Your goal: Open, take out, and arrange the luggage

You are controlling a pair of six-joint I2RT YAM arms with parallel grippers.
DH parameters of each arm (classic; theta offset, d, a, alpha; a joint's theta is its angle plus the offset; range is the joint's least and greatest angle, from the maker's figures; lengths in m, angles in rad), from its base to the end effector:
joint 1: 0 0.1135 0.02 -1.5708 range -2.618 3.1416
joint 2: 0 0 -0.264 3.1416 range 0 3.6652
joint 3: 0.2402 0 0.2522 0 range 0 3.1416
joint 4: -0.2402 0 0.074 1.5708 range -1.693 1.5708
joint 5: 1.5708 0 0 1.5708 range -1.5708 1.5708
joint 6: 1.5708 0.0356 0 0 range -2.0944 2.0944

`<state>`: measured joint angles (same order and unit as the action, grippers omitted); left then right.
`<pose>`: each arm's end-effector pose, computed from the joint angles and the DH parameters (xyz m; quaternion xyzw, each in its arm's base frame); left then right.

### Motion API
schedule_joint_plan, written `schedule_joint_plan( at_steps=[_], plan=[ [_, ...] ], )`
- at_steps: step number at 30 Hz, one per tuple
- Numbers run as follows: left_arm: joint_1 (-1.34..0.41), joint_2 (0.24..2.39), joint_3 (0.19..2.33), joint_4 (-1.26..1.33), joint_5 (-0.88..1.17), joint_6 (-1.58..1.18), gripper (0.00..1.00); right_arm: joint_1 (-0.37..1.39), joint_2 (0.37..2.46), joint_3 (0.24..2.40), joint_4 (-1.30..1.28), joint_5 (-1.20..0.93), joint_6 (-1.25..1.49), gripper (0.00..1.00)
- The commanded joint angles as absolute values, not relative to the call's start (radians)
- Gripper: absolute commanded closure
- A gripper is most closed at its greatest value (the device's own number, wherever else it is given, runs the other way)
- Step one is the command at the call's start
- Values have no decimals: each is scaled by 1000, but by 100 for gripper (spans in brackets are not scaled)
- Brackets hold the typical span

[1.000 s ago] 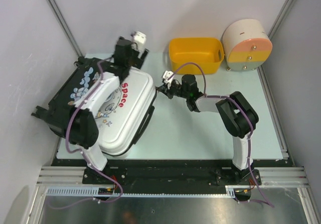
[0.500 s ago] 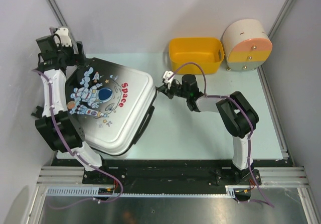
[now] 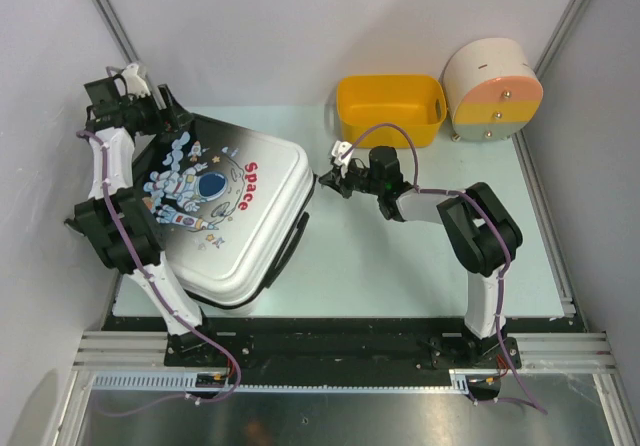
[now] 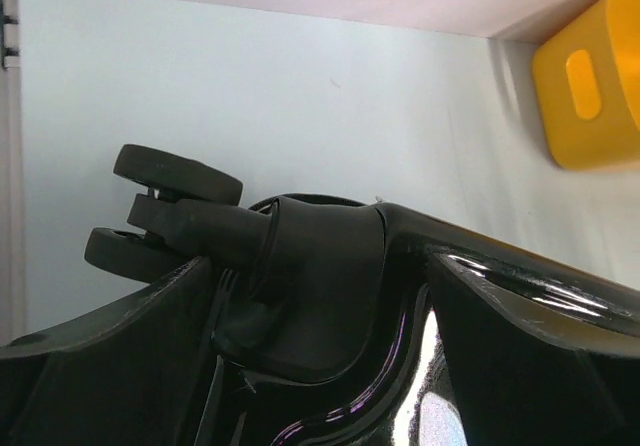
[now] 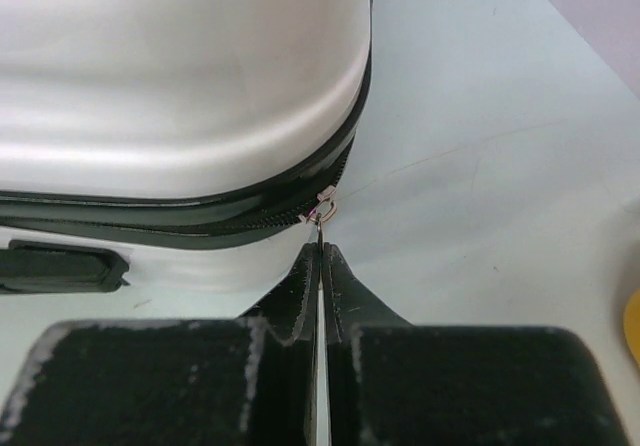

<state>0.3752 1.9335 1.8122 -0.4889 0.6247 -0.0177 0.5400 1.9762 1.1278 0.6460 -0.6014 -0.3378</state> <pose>0.4248 0.1449 0.3313 -0.0255 0.8554 -0.1900 0.4811 0.3605 0.2396 0.1912 -0.4840 0.5905 0.2893 0.5774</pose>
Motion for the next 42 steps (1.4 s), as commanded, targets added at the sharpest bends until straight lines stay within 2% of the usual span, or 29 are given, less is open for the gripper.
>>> schedule_joint_plan(
  at_steps=[1, 9, 15, 21, 26, 33, 40, 42],
  plan=[
    [212, 2003, 1809, -555, 795, -61, 11, 474, 1872, 1080, 631, -636, -370, 100],
    [34, 2065, 1821, -571, 810, -42, 21, 462, 1714, 905, 526, -752, -405, 100],
    [17, 2019, 1755, -589, 822, 69, 21, 421, 1626, 828, 448, -706, -445, 100],
    [11, 2011, 1718, -635, 810, 156, 23, 364, 1715, 908, 597, -670, -422, 100],
    [-18, 2020, 1713, -658, 805, 190, 24, 367, 1810, 997, 760, -782, -370, 100],
    [-20, 2039, 1721, -676, 807, 212, 25, 433, 1916, 1032, 974, -887, -311, 100],
    [-21, 2051, 1726, -686, 818, 219, 26, 495, 2063, 1095, 1198, -861, -229, 100],
    [-20, 2042, 1726, -690, 816, 222, 22, 505, 2083, 1101, 1230, -844, -210, 100]
  ],
)
